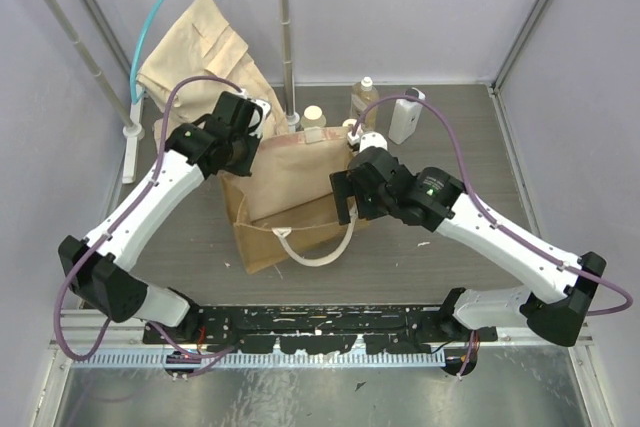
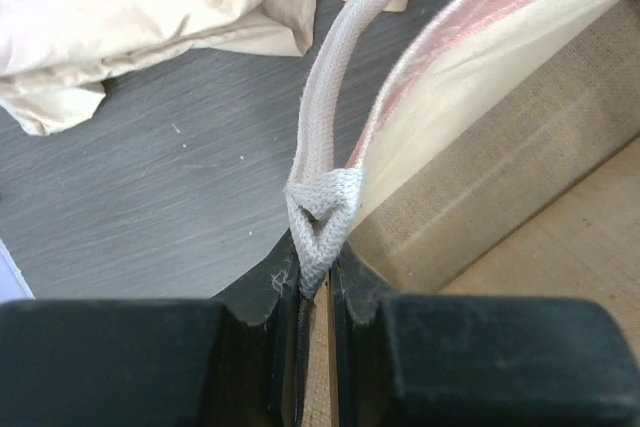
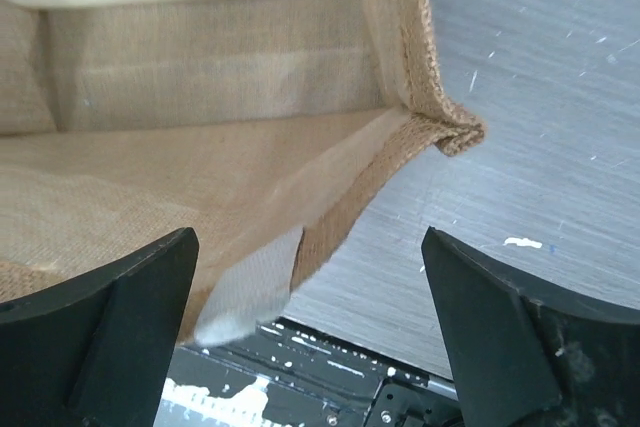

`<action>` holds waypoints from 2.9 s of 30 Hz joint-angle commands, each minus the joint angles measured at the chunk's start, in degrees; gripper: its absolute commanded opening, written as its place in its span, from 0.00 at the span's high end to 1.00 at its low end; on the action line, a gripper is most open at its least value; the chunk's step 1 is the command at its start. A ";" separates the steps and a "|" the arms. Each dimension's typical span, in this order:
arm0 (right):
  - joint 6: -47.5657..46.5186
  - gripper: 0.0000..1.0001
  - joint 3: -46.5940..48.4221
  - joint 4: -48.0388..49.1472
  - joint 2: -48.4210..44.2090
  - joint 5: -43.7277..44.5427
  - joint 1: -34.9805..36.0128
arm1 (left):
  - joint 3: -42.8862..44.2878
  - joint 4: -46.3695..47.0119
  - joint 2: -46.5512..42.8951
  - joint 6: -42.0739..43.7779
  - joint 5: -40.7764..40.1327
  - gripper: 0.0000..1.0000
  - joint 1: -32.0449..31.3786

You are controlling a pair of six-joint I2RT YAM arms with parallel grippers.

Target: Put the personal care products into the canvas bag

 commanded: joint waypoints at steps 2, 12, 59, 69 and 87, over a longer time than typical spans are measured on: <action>-0.85 0.00 9.40 -2.70 -0.99 9.20 0.19 | -1.51 7.23 2.70 6.22 6.00 0.80 3.50; -7.62 0.00 20.70 -3.03 3.34 15.10 -0.49 | 0.56 8.83 -0.50 4.32 8.97 0.02 5.04; -15.52 0.00 13.94 4.36 5.70 2.54 -17.08 | -14.06 -15.85 -17.05 -28.87 -18.07 0.02 -1.33; -17.88 0.00 13.27 6.09 6.74 -2.12 -23.57 | -14.35 -11.72 -17.88 -13.33 -6.37 0.02 21.12; -14.58 0.00 27.99 14.60 28.91 -15.81 -30.26 | -19.74 -5.46 -18.16 -7.46 5.45 0.02 30.61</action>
